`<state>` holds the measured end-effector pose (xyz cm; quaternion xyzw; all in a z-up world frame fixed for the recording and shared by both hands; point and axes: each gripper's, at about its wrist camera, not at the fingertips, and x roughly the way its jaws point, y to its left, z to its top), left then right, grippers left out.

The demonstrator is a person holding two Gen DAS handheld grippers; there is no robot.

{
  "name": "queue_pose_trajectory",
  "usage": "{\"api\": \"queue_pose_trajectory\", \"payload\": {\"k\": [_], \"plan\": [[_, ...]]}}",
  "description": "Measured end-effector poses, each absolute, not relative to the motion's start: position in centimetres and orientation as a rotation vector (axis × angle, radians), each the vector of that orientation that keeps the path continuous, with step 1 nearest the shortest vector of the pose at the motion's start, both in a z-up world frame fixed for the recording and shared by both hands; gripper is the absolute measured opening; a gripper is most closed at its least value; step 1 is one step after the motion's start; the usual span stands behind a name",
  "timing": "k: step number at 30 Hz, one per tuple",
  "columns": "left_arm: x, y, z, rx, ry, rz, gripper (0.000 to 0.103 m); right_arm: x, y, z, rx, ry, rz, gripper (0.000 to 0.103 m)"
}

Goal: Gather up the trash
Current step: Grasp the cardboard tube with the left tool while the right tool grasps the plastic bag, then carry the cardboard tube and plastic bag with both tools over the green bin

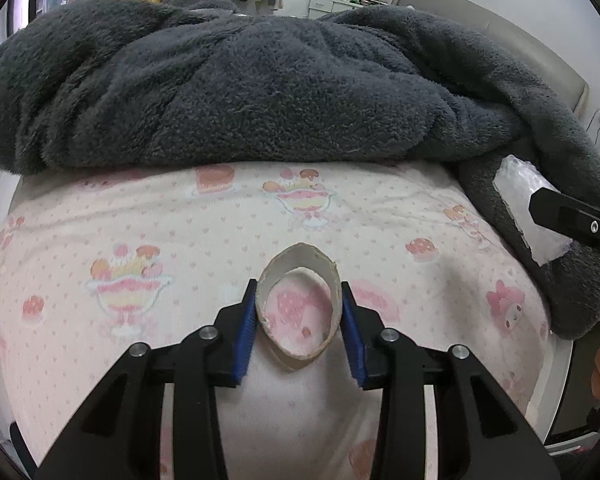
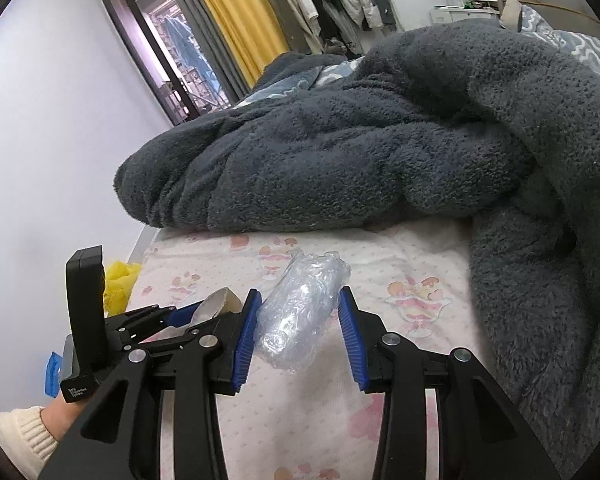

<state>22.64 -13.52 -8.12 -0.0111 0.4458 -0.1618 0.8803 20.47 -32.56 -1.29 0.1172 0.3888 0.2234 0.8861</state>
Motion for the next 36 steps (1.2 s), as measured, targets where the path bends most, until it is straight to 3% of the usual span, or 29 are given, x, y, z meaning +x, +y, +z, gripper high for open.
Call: {"api": "queue_pose_trajectory", "payload": {"k": [36], "plan": [[13.0,1.8,-5.6,-0.212,0.846,-0.091,0.041,15.8,-22.0,-1.1,0.146,0.844,0.637,0.04]]}}
